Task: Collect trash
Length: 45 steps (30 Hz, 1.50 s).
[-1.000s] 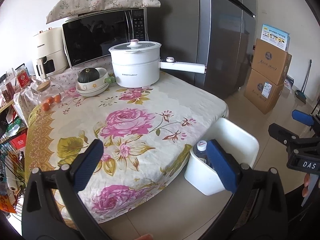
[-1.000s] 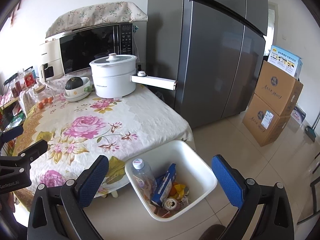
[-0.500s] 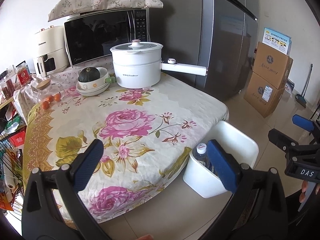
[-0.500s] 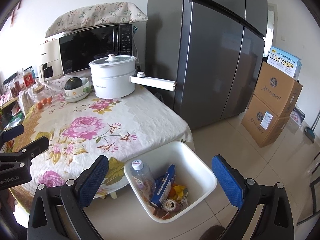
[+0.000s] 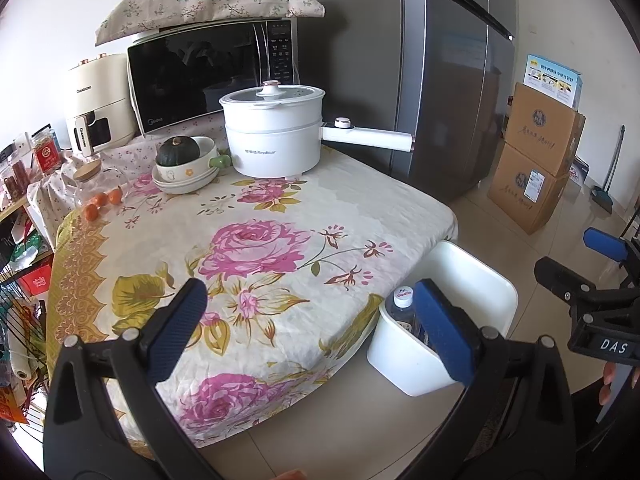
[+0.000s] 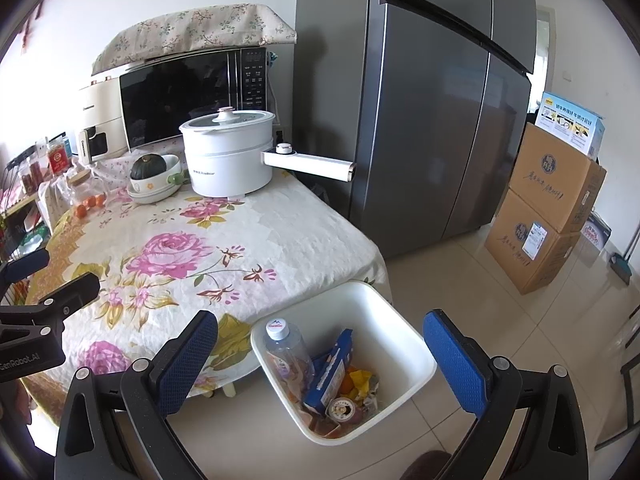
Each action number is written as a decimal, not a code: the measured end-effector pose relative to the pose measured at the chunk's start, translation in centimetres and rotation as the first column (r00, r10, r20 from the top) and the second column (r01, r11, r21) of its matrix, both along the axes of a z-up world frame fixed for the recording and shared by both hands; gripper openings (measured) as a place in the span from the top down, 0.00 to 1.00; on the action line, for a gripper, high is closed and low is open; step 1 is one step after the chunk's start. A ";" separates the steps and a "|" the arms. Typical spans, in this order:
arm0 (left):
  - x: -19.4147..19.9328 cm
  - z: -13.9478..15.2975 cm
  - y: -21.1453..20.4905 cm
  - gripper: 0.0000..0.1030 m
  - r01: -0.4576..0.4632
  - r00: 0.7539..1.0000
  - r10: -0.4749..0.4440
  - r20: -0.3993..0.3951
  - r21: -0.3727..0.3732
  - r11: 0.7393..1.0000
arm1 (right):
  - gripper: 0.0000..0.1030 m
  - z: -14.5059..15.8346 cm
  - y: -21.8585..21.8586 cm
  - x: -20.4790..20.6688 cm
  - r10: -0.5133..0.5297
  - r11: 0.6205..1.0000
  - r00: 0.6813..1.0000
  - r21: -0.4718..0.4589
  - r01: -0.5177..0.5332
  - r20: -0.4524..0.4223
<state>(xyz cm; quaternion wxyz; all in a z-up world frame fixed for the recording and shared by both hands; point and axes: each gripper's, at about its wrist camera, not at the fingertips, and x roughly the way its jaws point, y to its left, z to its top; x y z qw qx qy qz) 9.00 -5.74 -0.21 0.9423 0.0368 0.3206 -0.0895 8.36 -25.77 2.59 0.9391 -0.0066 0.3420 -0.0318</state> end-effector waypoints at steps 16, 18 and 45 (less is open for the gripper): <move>0.0 -0.1 0.2 0.01 0.000 1.000 0.000 -0.005 0.002 1.000 | 0.00 -0.1 0.4 0.3 0.017 1.000 1.000 0.013 -0.016 -0.014; 0.0 -0.1 0.3 0.01 -0.002 1.000 0.002 -0.004 0.003 1.000 | 0.00 -0.2 0.4 0.4 0.018 1.000 1.000 0.015 -0.018 -0.014; -0.1 -0.4 0.6 0.01 -0.009 1.000 0.009 -0.006 0.026 1.000 | 0.00 -0.3 0.7 0.5 0.031 0.999 0.999 0.016 -0.031 -0.016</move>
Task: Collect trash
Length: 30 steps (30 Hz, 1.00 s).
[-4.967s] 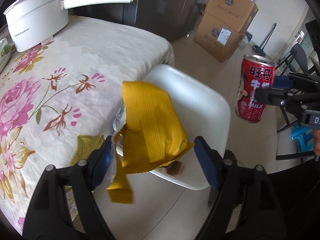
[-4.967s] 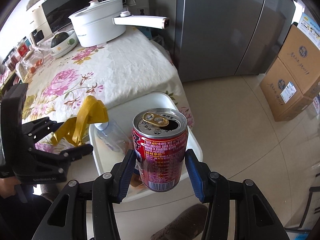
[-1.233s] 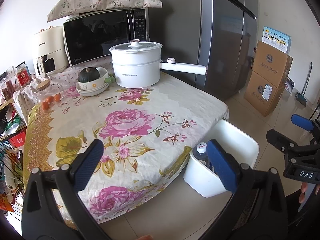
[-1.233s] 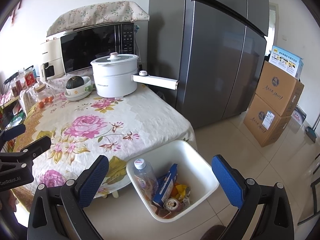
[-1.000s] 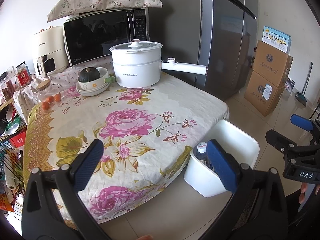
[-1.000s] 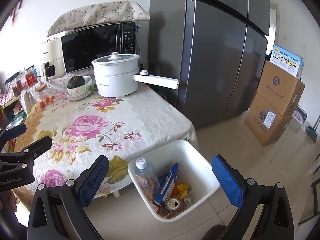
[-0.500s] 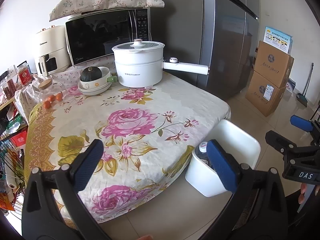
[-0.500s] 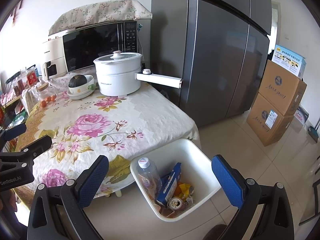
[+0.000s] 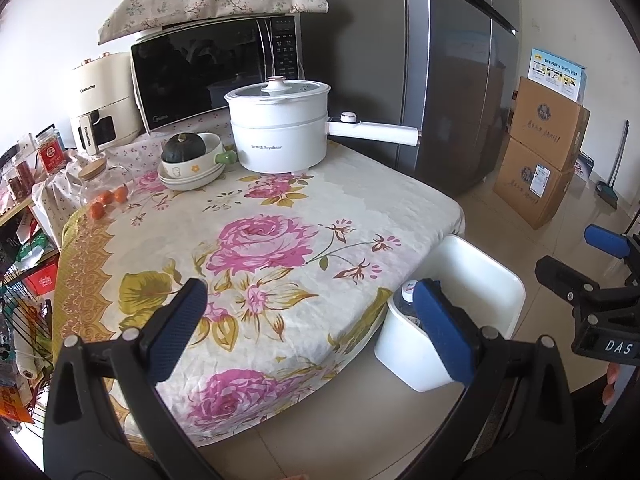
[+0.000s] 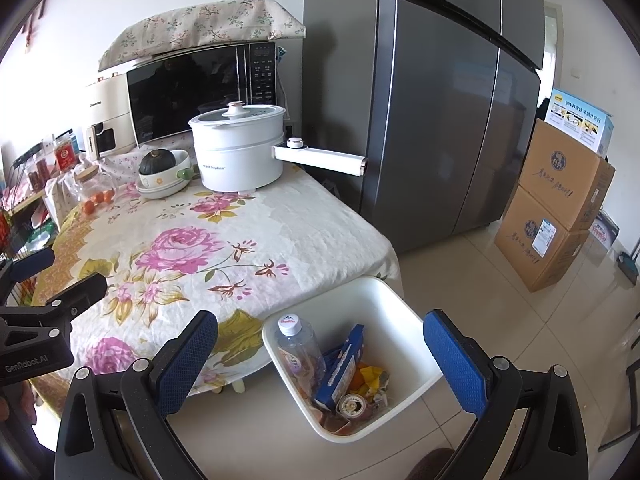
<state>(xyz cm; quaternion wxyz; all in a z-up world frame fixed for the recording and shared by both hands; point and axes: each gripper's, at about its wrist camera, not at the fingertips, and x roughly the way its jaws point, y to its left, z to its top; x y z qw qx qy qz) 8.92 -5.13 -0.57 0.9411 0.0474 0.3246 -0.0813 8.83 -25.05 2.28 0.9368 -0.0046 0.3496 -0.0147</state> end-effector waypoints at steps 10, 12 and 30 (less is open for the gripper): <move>-0.3 0.5 0.9 0.01 0.004 1.000 -0.003 0.016 -0.024 1.000 | 0.00 -0.2 0.3 0.2 -0.009 1.000 1.000 0.000 0.009 -0.012; -0.3 0.6 0.9 0.01 0.006 1.000 -0.006 0.013 -0.022 1.000 | 0.00 -0.3 0.4 0.3 -0.007 1.000 1.000 -0.004 0.007 -0.012; -0.3 0.5 1.7 0.01 -0.009 1.000 0.009 -0.005 -0.027 1.000 | 0.00 -1.0 1.4 1.0 0.003 1.000 0.999 -0.015 -0.004 -0.033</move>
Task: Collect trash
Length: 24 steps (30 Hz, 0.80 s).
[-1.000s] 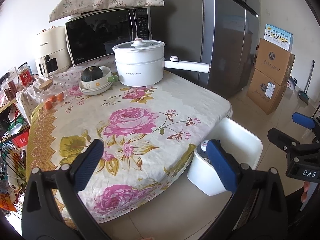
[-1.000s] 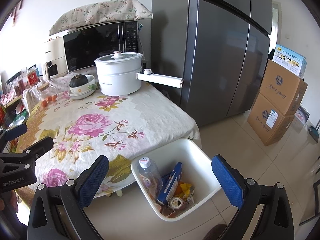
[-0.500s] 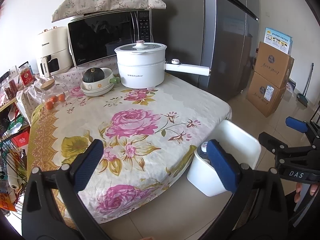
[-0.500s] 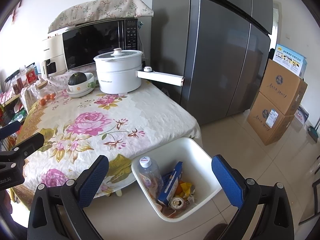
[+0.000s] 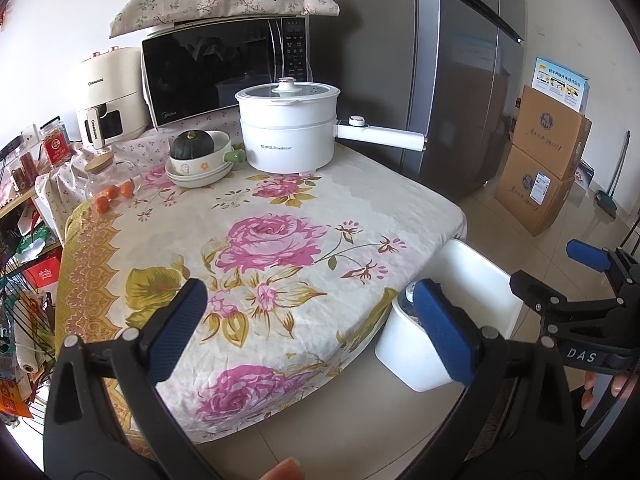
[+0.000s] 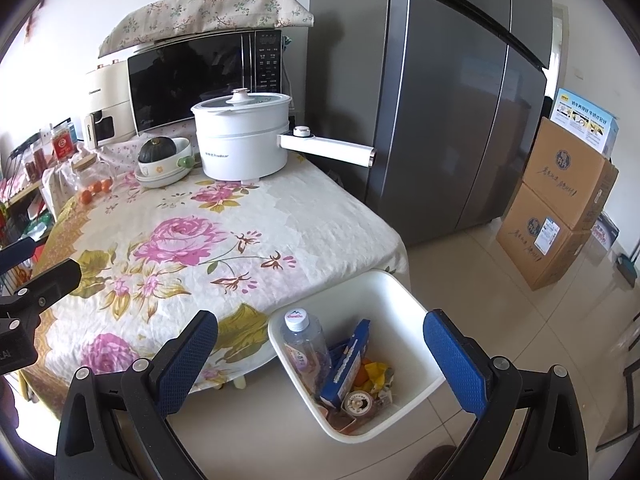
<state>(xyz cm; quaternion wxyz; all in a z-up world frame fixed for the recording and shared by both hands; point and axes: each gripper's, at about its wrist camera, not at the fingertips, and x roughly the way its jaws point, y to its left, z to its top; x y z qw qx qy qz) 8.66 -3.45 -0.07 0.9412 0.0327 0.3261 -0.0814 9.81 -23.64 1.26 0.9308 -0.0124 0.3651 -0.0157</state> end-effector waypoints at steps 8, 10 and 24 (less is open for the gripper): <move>-0.1 0.3 0.2 0.01 -0.006 1.000 0.007 0.016 -0.008 1.000 | 0.00 -0.1 0.1 0.1 -0.003 1.000 1.000 0.006 0.003 -0.006; -0.1 0.3 0.2 0.01 -0.008 1.000 0.008 0.017 -0.011 1.000 | 0.00 -0.1 0.1 0.1 -0.001 1.000 1.000 0.005 0.001 -0.003; -0.1 0.3 0.1 0.01 -0.009 1.000 0.009 0.017 -0.004 1.000 | 0.00 0.0 0.0 0.1 0.001 1.000 1.000 0.009 -0.001 0.000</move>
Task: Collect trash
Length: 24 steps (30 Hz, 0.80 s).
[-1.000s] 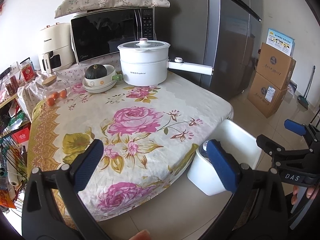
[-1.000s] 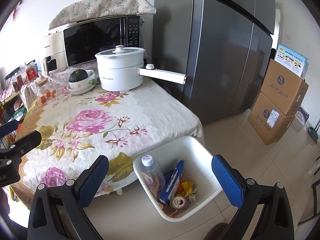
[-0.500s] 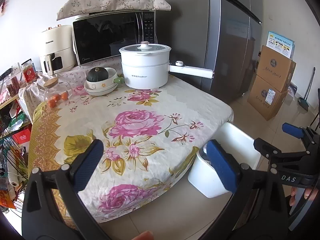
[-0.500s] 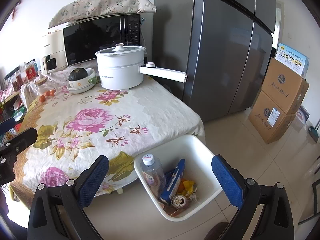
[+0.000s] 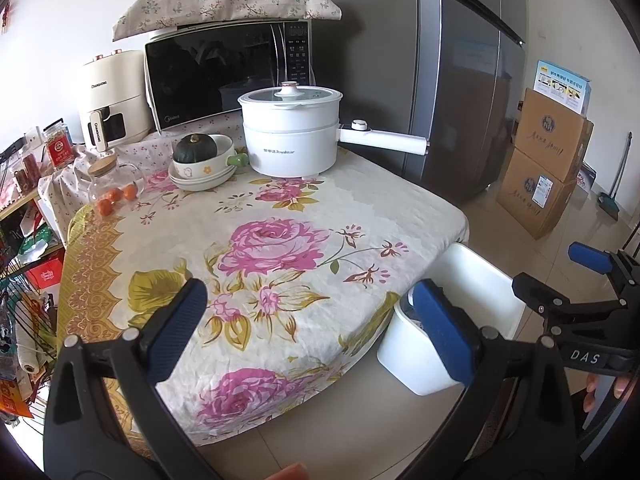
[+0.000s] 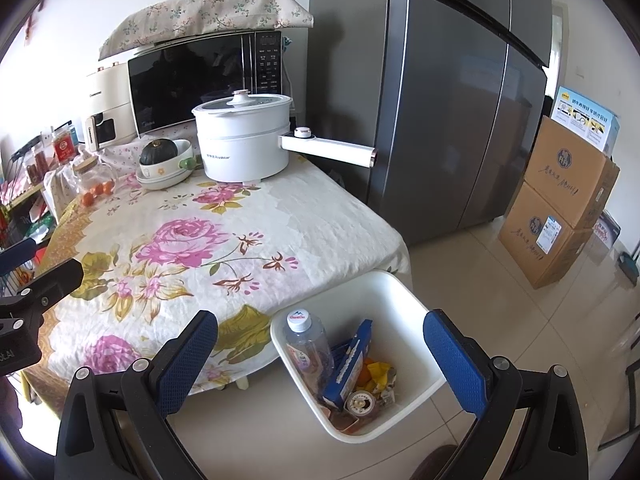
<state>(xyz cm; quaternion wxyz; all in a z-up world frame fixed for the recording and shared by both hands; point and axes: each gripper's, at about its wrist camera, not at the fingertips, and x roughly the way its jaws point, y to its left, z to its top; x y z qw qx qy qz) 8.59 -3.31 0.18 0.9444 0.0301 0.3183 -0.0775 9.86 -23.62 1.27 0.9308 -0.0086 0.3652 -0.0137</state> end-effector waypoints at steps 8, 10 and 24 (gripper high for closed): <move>0.0 0.0 0.0 0.01 0.000 1.000 0.000 0.000 -0.001 1.000 | 0.00 0.0 0.0 0.0 0.001 1.000 1.000 -0.001 -0.001 -0.001; 0.0 -0.1 0.0 0.01 0.000 1.000 0.000 -0.001 0.000 1.000 | 0.00 0.0 0.1 0.0 0.002 1.000 1.000 -0.001 -0.002 -0.003; 0.1 -0.3 0.3 0.01 0.000 1.000 0.000 -0.012 0.000 1.000 | 0.00 -0.6 0.7 -0.1 0.025 1.000 1.000 -0.012 -0.025 -0.016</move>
